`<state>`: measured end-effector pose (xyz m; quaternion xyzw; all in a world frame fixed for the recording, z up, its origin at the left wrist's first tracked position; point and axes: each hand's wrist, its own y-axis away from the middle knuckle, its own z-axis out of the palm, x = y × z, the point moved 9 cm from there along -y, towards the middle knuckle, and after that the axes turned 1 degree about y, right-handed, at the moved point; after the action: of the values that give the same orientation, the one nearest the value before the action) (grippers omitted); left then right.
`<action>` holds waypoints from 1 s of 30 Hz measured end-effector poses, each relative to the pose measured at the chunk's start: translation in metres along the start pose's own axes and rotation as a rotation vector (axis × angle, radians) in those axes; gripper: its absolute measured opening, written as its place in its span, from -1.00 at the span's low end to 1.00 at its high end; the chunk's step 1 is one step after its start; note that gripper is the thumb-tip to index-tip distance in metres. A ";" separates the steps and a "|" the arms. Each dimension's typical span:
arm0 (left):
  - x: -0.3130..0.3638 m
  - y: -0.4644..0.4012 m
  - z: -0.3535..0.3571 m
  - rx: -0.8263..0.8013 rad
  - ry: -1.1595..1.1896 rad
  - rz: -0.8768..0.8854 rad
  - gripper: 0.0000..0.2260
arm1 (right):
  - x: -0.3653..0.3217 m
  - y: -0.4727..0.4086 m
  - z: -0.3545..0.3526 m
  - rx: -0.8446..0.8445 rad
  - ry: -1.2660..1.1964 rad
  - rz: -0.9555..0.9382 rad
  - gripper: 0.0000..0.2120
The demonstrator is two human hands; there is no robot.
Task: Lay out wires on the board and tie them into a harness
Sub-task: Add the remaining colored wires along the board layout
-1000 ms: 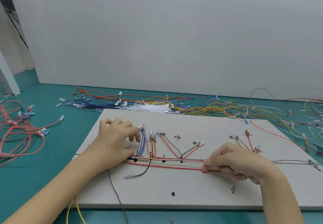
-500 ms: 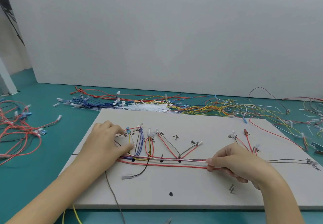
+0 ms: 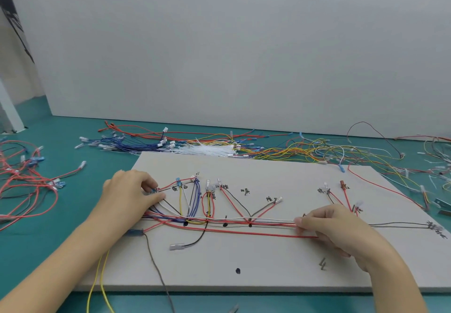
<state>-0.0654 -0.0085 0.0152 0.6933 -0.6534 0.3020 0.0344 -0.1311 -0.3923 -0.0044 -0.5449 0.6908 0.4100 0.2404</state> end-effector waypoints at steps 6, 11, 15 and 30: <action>-0.009 -0.003 0.003 -0.096 -0.070 -0.092 -0.81 | 0.008 0.000 -0.006 0.018 -0.054 -0.005 -0.72; 0.010 0.003 0.001 -0.054 -0.025 0.022 -0.75 | 0.017 -0.002 0.000 -0.002 -0.079 0.025 -0.76; 0.045 0.015 0.009 -0.119 0.074 0.236 -0.68 | 0.018 -0.002 0.002 -0.004 -0.068 0.051 -0.77; 0.178 0.071 0.062 -0.332 0.118 0.690 -0.75 | 0.014 -0.005 -0.001 0.123 0.023 0.070 -0.77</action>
<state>-0.1148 -0.2035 0.0223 0.3991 -0.8851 0.2256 0.0799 -0.1301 -0.4012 -0.0161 -0.5092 0.7360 0.3688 0.2510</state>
